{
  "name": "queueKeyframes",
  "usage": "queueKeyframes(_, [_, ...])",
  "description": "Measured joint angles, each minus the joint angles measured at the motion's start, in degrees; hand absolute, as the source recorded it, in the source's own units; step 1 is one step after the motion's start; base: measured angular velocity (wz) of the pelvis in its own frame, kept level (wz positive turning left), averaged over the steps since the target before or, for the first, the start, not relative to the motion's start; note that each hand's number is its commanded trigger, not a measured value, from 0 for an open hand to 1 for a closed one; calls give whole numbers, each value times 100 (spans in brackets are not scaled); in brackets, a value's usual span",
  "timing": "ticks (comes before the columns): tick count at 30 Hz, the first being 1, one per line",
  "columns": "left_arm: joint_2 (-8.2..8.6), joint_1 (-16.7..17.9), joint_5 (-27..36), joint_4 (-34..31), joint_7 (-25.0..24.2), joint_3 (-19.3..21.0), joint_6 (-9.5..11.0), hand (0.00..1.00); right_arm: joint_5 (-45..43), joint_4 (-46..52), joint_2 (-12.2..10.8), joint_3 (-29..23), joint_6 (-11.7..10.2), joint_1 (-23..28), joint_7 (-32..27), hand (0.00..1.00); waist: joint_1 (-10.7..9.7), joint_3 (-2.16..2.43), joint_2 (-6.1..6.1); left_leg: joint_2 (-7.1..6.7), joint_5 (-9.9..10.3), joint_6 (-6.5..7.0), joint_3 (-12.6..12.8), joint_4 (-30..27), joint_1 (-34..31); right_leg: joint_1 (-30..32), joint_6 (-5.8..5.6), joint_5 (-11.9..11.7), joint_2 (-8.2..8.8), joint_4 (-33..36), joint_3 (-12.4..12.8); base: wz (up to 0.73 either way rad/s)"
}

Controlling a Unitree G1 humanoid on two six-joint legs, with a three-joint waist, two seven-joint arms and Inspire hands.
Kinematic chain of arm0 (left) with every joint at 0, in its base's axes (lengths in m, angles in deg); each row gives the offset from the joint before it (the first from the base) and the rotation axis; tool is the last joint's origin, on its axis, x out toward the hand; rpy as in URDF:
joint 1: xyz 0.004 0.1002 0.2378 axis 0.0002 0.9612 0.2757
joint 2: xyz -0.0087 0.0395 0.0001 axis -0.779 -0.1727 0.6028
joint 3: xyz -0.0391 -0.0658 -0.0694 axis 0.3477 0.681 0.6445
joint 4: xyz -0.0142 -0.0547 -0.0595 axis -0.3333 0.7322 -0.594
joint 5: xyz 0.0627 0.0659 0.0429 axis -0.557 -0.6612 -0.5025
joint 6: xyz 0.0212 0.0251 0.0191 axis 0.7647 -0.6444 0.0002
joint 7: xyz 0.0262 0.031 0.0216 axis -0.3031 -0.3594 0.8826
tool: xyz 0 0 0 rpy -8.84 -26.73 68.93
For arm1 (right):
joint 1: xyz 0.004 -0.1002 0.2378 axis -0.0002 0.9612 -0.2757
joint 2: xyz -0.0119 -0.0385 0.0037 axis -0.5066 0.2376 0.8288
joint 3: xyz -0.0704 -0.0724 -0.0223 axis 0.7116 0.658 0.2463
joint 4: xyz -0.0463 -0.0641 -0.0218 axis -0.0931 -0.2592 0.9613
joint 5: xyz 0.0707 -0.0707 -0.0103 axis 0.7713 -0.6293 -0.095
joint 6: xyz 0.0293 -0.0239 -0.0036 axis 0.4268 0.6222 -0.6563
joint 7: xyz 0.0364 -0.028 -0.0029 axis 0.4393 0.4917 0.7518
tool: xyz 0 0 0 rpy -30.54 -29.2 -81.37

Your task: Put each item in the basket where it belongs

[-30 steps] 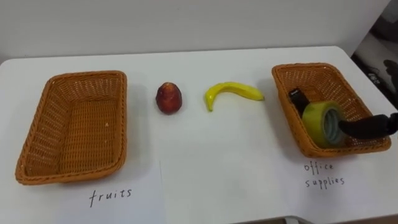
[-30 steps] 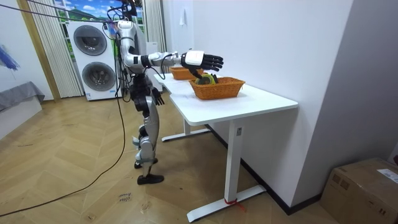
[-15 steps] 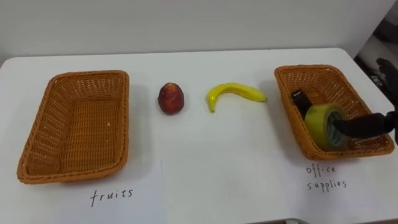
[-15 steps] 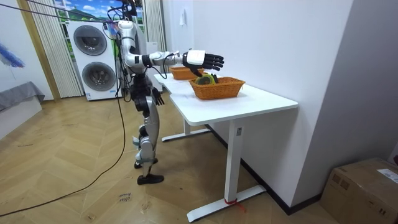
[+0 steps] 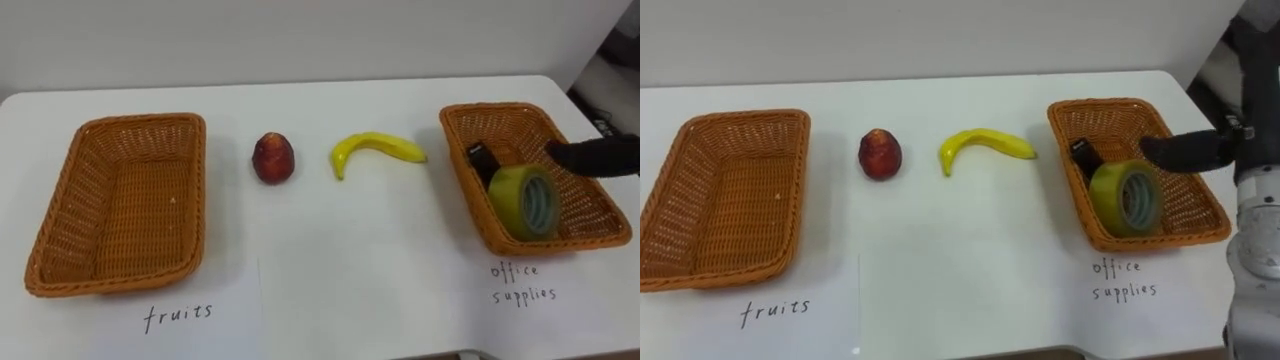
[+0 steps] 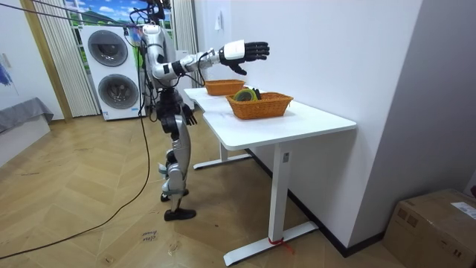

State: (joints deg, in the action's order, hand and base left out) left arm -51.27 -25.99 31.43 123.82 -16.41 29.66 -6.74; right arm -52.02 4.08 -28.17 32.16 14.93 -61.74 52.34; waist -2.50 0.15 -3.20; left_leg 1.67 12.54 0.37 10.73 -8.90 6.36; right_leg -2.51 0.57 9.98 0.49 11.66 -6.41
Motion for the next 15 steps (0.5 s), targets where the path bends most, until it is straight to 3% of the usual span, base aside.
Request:
queueKeyframes(4, [0,0,6,-222,13,60,-3,0,-42,6,200,-16,3,-135,-172,0,-5,7,-9,-2,-1,1,2,-46,-63,63,0,-1,4,3,-13,0])
queueKeyframes(10, [-1,-46,5,-246,44,44,-2,0,-116,25,209,-10,5,-158,-277,0,84,4,-12,0,-2,0,-31,-52,-25,44,0,-1,7,18,-17,0])
queueKeyframes(15, [-16,-68,9,-240,-30,-5,-2,0,-11,124,209,16,6,-344,-282,0,129,-25,-50,-5,-2,0,-51,-54,-1,4,1,-1,15,20,-26,1])
